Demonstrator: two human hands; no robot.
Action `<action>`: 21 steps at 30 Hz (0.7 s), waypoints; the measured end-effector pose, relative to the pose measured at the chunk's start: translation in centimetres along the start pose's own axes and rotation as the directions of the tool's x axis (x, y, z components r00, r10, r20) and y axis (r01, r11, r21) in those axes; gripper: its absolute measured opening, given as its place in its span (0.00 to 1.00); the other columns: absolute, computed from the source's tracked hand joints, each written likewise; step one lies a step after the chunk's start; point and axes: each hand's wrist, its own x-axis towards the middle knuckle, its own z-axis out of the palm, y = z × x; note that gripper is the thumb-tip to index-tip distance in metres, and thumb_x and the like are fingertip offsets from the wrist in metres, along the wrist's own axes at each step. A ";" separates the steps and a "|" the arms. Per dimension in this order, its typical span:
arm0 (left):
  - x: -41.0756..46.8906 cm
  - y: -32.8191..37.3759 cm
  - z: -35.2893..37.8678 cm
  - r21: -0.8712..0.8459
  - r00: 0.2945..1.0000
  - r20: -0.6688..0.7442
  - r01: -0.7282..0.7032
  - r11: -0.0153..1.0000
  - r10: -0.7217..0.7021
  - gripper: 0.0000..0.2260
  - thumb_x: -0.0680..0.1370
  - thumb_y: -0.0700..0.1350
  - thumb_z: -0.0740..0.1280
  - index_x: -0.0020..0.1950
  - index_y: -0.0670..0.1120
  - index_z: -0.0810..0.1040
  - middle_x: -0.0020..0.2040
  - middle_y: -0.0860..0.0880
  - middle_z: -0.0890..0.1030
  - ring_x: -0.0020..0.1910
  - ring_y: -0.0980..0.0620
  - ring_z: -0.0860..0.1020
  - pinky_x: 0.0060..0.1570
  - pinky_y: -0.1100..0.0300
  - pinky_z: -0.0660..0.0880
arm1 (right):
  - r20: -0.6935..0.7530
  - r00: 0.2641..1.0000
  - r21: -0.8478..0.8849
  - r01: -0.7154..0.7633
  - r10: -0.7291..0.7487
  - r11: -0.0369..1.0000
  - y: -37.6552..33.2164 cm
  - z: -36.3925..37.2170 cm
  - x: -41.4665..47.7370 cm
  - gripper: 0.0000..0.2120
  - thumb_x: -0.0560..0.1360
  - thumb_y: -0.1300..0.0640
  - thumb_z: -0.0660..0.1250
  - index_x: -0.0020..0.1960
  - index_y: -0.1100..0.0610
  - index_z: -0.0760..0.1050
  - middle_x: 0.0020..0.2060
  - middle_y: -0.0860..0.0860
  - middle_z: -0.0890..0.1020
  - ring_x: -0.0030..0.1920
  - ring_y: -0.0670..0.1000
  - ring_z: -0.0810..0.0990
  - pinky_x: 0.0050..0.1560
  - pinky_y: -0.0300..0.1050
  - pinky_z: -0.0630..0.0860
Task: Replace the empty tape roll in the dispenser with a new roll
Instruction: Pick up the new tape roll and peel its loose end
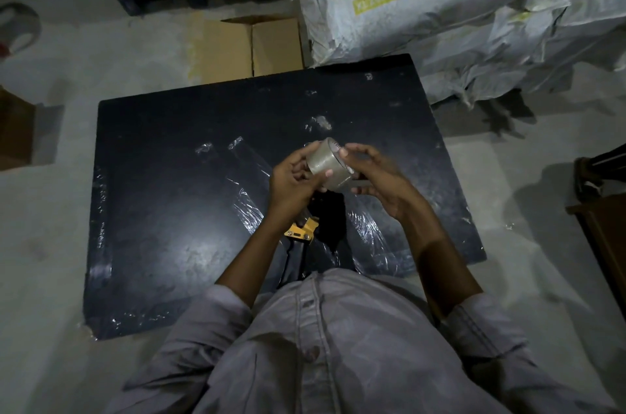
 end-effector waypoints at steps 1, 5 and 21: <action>0.0 0.2 -0.1 -0.026 1.000 -0.016 0.009 1.000 -0.010 0.28 0.78 0.33 0.79 0.77 0.41 0.78 0.58 0.47 0.89 0.51 0.48 0.88 0.41 0.56 0.87 | 0.022 0.999 -0.044 0.024 -0.023 0.999 0.0 0.0 -0.2 0.21 0.78 0.46 0.81 0.69 0.49 0.83 0.55 0.50 0.88 0.45 0.43 0.88 0.47 0.45 0.81; 0.0 0.3 -0.2 -0.099 0.997 -0.058 0.042 0.994 -0.048 0.26 0.80 0.34 0.77 0.78 0.38 0.77 0.54 0.48 0.90 0.49 0.48 0.88 0.41 0.57 0.87 | 0.066 0.988 -0.143 0.146 -0.138 0.979 0.8 -0.2 0.3 0.13 0.76 0.65 0.82 0.58 0.59 0.86 0.42 0.43 0.88 0.39 0.37 0.86 0.39 0.32 0.79; -0.6 -1.3 -1.6 0.016 0.985 -0.160 0.066 0.998 -0.063 0.15 0.82 0.39 0.77 0.68 0.40 0.86 0.59 0.49 0.90 0.48 0.45 0.90 0.38 0.55 0.86 | 0.045 0.942 -0.286 0.331 -0.333 0.899 2.5 -0.3 1.8 0.18 0.68 0.63 0.88 0.56 0.66 0.90 0.48 0.59 0.90 0.51 0.63 0.90 0.56 0.66 0.87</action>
